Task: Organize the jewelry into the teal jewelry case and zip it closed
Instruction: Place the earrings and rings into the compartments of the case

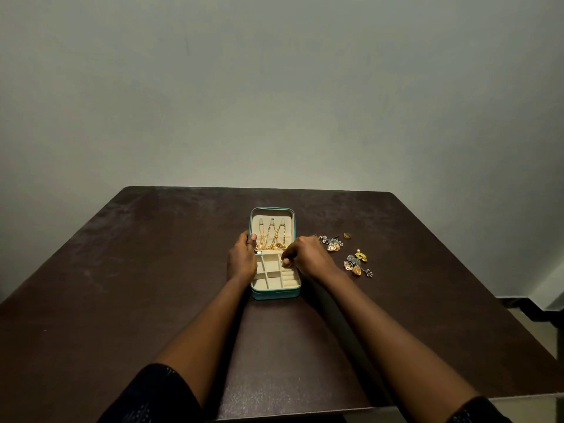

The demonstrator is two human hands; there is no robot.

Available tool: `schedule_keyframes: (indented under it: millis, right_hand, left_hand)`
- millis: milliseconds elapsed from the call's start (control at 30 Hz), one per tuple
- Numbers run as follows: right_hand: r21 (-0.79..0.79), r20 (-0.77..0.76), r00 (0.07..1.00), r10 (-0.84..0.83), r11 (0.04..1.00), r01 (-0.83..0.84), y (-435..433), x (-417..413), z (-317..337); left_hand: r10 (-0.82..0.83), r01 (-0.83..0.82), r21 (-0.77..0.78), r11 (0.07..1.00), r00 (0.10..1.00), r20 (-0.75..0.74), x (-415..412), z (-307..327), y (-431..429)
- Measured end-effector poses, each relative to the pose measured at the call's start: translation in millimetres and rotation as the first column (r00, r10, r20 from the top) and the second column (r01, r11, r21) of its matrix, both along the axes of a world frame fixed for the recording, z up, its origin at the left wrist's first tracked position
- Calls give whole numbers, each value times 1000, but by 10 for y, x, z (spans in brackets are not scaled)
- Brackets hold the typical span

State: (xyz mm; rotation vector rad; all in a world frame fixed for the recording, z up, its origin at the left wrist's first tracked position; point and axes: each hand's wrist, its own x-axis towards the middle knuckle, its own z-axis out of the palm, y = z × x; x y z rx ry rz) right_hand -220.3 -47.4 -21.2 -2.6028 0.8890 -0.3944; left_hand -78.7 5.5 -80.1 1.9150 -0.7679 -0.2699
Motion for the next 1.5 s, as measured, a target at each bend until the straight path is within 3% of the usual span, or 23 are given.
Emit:
schedule_keyframes:
  millis: [333,1500]
  right_hand:
    - [26,22,996,-81,996,81,22,28,-50]
    - [20,-4,994,-112,994,112,-10,28,-18]
  left_hand:
    - [8,-8,1,1000,1000,-10,-1,-3,11]
    - [2,-2,0,1000,1000,8,1,1,18]
